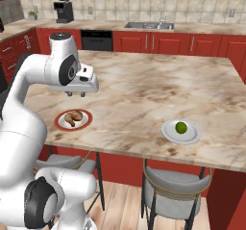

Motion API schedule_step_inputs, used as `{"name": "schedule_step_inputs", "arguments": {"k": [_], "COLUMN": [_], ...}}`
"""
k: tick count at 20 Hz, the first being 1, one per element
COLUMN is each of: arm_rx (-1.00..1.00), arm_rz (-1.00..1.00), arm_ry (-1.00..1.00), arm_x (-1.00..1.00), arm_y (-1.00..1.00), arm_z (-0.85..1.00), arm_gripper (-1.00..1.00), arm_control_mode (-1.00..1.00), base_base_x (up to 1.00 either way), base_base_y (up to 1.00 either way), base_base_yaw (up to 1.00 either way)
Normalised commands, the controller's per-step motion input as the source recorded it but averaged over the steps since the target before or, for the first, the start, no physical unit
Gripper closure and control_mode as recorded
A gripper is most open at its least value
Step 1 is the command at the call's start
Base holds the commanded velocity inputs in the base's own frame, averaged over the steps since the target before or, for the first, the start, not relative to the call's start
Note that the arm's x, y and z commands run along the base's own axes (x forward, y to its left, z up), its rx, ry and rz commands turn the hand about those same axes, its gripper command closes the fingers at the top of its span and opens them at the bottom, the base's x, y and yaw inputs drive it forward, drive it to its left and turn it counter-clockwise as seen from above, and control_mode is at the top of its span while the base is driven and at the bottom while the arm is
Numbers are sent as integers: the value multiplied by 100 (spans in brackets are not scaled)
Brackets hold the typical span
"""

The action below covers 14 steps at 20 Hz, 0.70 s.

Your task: Transport the chicken drumstick and lime to the fridge. Place the chicken drumstick on the rack containing meat and place the lime on the rack containing the vegetable, ensuring meats and vegetables are on different racks.

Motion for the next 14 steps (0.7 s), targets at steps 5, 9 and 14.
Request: {"name": "schedule_step_inputs", "arguments": {"k": [5, 9, 14], "arm_rx": [0, -1, 0], "arm_rz": [0, 0, 1], "arm_ry": [0, -2, 0], "arm_x": [-14, -51, -54], "arm_y": [9, 45, 54], "arm_z": [0, -1, -15], "arm_gripper": [-100, -100, -100], "arm_control_mode": [-100, -100, -100], "base_base_x": [0, 0, 0], "base_base_y": [0, 0, 0], "base_base_yaw": [0, 0, 0]}}
